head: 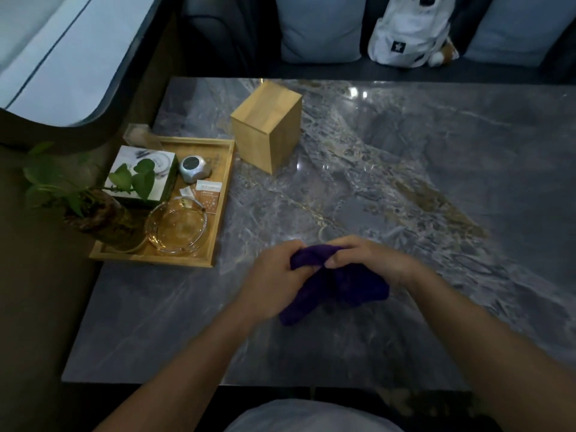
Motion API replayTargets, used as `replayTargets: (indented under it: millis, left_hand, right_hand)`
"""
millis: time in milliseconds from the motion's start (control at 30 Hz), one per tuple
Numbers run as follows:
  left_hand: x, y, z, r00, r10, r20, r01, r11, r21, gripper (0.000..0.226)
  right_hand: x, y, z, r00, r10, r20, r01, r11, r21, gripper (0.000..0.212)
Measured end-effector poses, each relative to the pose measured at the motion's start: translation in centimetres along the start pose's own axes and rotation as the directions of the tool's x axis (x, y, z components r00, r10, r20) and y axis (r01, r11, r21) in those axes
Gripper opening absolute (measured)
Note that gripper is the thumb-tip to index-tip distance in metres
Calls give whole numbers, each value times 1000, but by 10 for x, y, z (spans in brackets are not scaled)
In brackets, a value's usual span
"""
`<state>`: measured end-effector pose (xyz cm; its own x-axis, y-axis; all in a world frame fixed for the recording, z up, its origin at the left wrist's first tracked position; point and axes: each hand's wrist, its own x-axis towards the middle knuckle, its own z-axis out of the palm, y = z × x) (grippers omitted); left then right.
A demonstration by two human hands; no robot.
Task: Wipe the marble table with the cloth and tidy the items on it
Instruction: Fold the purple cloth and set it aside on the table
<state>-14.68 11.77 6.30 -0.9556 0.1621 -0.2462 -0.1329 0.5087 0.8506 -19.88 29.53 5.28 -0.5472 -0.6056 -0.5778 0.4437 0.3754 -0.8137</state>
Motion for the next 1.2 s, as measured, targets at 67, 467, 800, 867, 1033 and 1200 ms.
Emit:
replayTargets:
  millis: [67,467,800,867,1033,1200]
  left_hand:
    - [12,17,-7,999,23,-25,-23,999,24,12]
    - [61,74,-33,990,136,-30,-136,991,-2,14]
    - [65,74,-48,989,90,114,-106,984,141,8]
    - [63,70,-54,967,65,246,-126,963,240,9]
    - [60,62,-58,847,45,530,-110,990,93,19]
    - [87,61,-51,913,11,407,-57,993,101,16]
  right_hand:
    - [-5,-7,-8,991,-112,-72,113,994,1,21]
    - [-4,-7,-15,761,-453,-464,212,850,-483,49]
    - [-31,6,-46,772,-418,-479,115,833,-541,24]
    - [-44,5,-58,859,-341,-382,107,849,-518,18]
    - [-72,-11,-85,983,-131,-128,77,929,-362,13]
    - [-59,-25,-112,938,-182,-295,47,910,-413,16]
